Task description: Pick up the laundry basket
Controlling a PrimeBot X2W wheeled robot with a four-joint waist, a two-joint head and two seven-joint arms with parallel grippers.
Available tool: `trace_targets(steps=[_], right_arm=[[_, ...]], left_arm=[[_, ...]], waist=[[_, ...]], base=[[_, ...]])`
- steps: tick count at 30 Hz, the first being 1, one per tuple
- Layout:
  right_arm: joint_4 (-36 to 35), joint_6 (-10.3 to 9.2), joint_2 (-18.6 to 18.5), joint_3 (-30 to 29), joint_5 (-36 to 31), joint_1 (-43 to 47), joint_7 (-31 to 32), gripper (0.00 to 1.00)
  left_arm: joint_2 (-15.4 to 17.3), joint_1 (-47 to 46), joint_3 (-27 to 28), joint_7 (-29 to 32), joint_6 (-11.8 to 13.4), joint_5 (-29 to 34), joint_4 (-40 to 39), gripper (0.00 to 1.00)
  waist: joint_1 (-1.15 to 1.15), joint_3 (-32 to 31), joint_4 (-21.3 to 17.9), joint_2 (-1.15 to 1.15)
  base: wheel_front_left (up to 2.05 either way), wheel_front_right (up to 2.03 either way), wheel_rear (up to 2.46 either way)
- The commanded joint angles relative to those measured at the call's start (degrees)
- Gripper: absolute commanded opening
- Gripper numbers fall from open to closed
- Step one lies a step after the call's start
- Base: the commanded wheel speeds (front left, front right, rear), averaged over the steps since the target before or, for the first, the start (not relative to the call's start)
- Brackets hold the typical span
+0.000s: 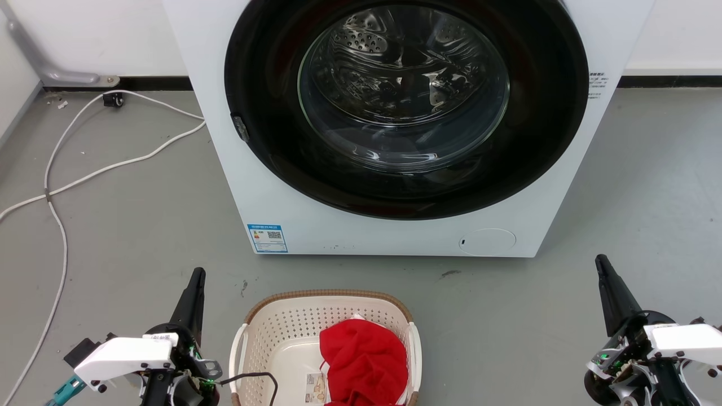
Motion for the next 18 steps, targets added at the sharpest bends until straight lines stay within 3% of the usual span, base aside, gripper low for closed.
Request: trace_targets(steps=[1, 10, 11, 18], right_arm=[[-0.2, 0.0, 0.1, 0.0, 0.2, -0.6, 0.1, 0.0], [-0.2, 0.0, 0.1, 0.0, 0.2, -0.6, 0.1, 0.0], [0.0, 0.0, 0.0, 0.0, 0.0, 0.0, 0.0, 1.0], [1.2, 0.0, 0.1, 0.3, -0.5, 1.5, -0.9, 1.0]], left_arm=[[-0.1, -0.4, 0.2, 0.2, -0.1, -0.1, 0.0, 0.0], [-0.1, -0.4, 0.2, 0.2, -0.1, -0.1, 0.0, 0.0], [0.0, 0.0, 0.0, 0.0, 0.0, 0.0, 0.0, 1.0], [-0.1, 1.3, -0.6, -0.9, 0.0, 1.0, 0.9, 1.0]], waist=[[0.0, 0.0, 0.0, 0.0], [0.0, 0.0, 0.0, 0.0], [0.0, 0.0, 0.0, 0.0], [0.0, 0.0, 0.0, 0.0]], base=[[0.0, 0.0, 0.0], [0.0, 0.0, 0.0], [0.0, 0.0, 0.0], [0.0, 0.0, 0.0]])
